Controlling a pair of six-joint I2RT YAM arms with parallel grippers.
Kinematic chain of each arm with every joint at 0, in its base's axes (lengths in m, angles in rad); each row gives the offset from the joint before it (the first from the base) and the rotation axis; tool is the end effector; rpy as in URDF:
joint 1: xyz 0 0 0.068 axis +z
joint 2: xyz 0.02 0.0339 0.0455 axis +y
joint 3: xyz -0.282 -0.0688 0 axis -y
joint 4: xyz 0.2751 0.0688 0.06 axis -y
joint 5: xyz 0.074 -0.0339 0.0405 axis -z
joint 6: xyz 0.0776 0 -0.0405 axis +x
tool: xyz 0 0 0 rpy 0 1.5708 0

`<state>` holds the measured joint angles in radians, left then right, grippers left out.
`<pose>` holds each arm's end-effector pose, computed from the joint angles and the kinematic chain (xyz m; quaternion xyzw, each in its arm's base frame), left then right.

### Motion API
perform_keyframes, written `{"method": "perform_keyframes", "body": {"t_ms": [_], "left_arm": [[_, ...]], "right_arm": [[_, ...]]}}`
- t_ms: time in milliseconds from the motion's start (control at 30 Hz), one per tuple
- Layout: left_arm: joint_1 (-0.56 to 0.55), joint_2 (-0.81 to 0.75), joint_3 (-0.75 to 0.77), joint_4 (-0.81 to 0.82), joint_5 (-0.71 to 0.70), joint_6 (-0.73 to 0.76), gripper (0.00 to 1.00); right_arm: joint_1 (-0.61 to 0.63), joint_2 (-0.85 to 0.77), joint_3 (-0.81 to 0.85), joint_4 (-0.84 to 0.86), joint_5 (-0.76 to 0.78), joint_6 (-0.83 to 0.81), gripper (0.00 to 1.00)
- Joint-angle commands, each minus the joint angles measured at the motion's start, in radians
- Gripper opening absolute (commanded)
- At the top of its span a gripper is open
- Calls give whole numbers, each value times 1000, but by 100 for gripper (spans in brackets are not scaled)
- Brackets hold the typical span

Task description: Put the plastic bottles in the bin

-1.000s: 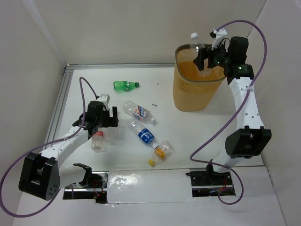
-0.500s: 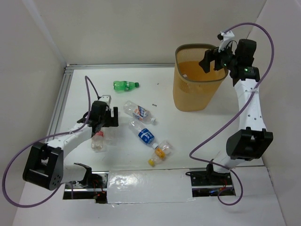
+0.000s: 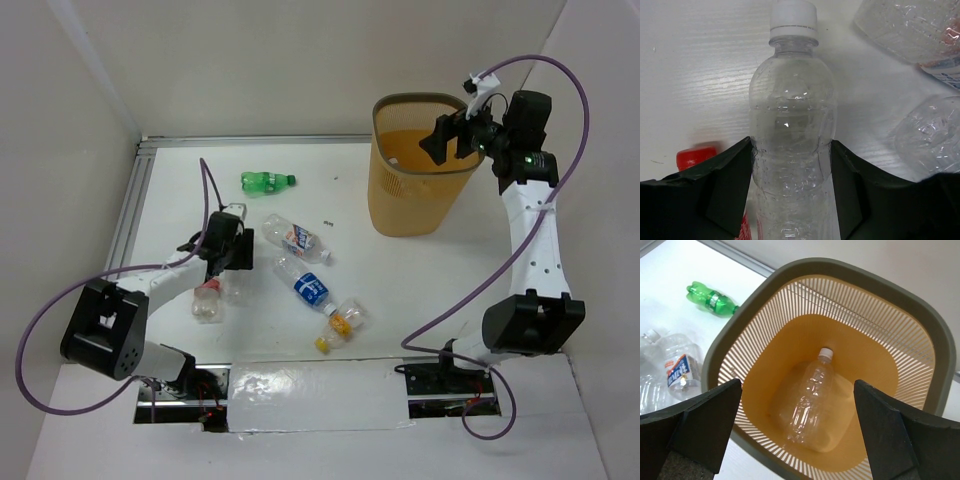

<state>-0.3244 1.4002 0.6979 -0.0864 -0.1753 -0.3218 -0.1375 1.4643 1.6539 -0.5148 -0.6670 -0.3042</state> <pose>0.3142 -0.0914 0.1528 -0.0322 0.9210 -0.0438 0.3857 0.3798 -0.0041 0.4616 -0.2542 0.7489 0.1387 0.5960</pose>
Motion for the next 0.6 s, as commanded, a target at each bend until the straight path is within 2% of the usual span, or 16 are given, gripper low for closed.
{"method": "perform_keyframes", "body": {"t_ms": [0,100,233,367,400,500,567], "left_arm": [[-10,-29,47,-9,-21,-17,31],[-19,-99,112,-61,-21,-17,23],[-28,-182,227,-125,32,4,21],[-60,-218,371,-153,114,4,16],[-73,-218,400,-153,135,4,16],[-107,-198,520,-132,213,-19,15],[-128,-164,599,-99,272,-31,15]], "right_arm": [[-4,-56,-13,-25,-57,-21,100],[-4,-65,-22,-51,-111,-50,98],[-4,-75,-45,-91,-196,-107,90],[16,-108,-112,-102,-250,-153,72],[16,-128,-126,-102,-250,-168,61],[41,-171,-178,-91,-260,-206,43],[68,-191,-209,-91,-247,-228,40]]}}
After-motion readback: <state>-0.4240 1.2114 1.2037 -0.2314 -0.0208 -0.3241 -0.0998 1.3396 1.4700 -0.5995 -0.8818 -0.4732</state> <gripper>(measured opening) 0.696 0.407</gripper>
